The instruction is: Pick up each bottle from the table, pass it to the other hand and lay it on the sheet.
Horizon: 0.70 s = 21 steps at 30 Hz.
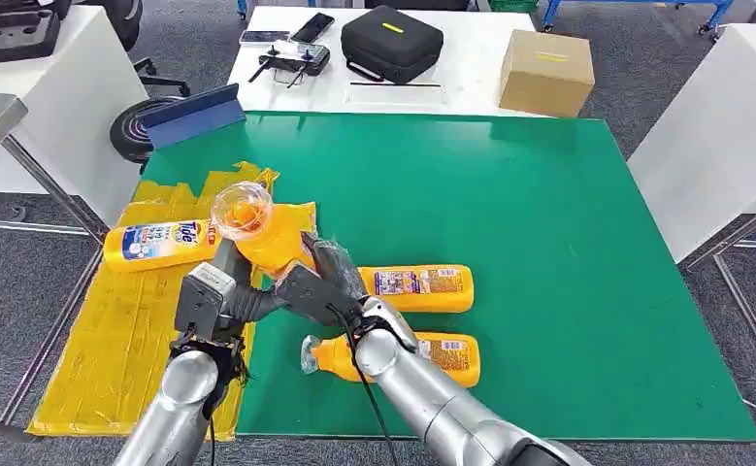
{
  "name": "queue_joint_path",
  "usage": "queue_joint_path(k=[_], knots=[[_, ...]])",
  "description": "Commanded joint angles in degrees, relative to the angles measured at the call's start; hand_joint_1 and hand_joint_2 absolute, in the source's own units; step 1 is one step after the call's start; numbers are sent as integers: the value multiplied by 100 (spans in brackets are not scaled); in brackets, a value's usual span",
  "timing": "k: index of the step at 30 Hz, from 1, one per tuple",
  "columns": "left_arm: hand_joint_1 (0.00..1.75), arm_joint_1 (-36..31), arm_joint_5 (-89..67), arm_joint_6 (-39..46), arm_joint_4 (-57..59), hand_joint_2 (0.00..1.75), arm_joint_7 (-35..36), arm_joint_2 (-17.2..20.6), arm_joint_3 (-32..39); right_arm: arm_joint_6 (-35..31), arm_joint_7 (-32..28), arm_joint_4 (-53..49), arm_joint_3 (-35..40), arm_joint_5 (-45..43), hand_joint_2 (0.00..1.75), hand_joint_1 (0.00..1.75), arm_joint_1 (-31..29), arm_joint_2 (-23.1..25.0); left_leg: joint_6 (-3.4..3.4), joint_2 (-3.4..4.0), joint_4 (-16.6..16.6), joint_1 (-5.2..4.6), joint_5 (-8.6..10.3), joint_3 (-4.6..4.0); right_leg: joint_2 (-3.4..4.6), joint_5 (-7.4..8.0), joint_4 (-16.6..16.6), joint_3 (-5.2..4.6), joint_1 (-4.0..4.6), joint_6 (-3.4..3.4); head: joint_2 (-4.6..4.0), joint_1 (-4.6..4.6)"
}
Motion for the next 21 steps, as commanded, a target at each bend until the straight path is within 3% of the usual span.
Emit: queue_joint_path(k=[1, 17, 18, 19, 21], knots=[[0, -248, 37, -10, 436, 175, 33, 68, -38, -5, 63, 405, 560, -46, 175, 175, -300, -50, -21, 3, 1, 9, -9, 18, 1, -7, -4, 21, 8, -14, 0, 2], [0, -373, 174, -30, 647, 175, 0, -32, -40, -16, 107, 447, 889, -116, 175, 175, -301, -50, -34, -1, 7, 14, -18, 30, -3, -16, 0, 34, 12, -23, 0, 0], [16, -366, 238, -19, 633, 175, -42, -51, -9, -42, 122, 455, 927, -159, 175, 175, -311, -50, -29, -2, 5, 12, -14, 25, -5, -13, -1, 29, 11, -19, 0, 2], [16, -365, 258, -10, 623, 175, -57, -54, 3, -64, 126, 460, 945, -174, 175, 175, -314, -50, -23, -1, 2, 9, -9, 17, -3, -8, -2, 19, 8, -15, 0, 0], [173, -367, 294, 4, 597, 175, -68, -64, 30, -88, 128, 474, 949, -195, 175, 175, -320, -50, -29, 0, 6, 12, -15, 25, -3, -13, 0, 28, 11, -20, 0, 0]])
